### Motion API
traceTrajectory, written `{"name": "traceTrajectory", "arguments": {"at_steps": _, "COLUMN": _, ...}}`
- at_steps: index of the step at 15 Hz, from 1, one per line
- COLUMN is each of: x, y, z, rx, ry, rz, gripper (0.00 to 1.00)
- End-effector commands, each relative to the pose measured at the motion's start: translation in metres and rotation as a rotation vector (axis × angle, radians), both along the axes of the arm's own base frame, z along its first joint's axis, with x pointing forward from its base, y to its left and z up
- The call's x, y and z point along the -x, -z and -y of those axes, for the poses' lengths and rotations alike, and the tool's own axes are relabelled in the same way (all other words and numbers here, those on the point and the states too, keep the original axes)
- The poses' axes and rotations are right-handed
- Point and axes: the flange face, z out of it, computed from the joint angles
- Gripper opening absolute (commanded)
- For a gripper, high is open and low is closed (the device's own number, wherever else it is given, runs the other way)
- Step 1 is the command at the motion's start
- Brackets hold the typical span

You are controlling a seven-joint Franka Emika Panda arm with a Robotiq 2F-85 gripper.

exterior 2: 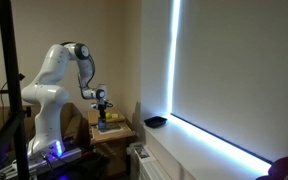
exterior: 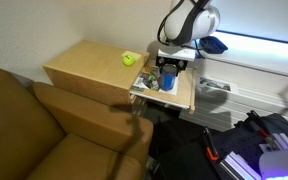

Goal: Pick the tin from the tray and place it in the drawer

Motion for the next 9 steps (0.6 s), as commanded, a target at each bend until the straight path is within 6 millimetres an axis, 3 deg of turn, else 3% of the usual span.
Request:
{"name": "traceTrajectory", "arguments": {"at_steps": 1, "x": -0.011, "y": 0.000, "z": 0.017, "rx": 0.024, "ry": 0.083, "rz": 0.070, "gripper": 0.58}}
{"name": "traceTrajectory", "arguments": {"at_steps": 9, "x": -0.012, "y": 0.020, "z": 0.045, "rx": -0.022, "ry": 0.240, "rz": 0.030, "gripper": 0.58}}
